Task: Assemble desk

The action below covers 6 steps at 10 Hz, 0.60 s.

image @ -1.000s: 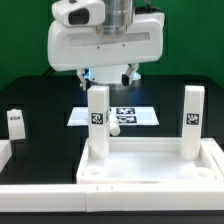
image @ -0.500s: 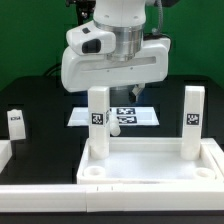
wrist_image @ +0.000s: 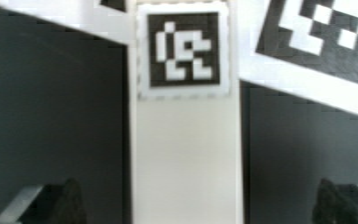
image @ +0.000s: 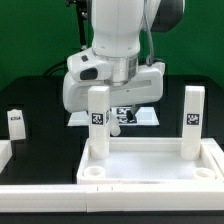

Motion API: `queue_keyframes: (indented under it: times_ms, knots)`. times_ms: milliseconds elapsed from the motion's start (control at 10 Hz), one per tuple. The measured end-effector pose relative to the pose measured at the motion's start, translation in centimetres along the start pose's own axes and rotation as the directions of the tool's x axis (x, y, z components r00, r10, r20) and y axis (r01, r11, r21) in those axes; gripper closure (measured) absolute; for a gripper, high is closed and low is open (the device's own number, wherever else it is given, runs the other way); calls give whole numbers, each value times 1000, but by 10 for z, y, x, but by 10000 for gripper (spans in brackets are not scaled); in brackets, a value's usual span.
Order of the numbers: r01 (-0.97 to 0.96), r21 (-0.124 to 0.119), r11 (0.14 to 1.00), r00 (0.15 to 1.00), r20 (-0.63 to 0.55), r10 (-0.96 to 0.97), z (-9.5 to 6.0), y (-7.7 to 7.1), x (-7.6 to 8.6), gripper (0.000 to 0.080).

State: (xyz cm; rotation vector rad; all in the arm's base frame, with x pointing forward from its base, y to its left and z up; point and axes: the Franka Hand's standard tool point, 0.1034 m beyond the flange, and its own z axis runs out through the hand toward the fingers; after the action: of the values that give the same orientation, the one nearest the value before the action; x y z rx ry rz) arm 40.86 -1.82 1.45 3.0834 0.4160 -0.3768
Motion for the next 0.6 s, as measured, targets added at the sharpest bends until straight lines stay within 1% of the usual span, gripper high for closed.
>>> queue_keyframes:
  times_ms: [200,400,500,600]
  knots:
    - [-1,-2,1000,1000,-2,1,7,1,-3,151]
    - [-1,-2,1000,1000,-1,1,7,2,-2,151]
    - [-1,-2,1000,1000,-1,1,7,1,-2,264]
    - [-1,-2,1000,1000,-1,1,7,2,-2,397]
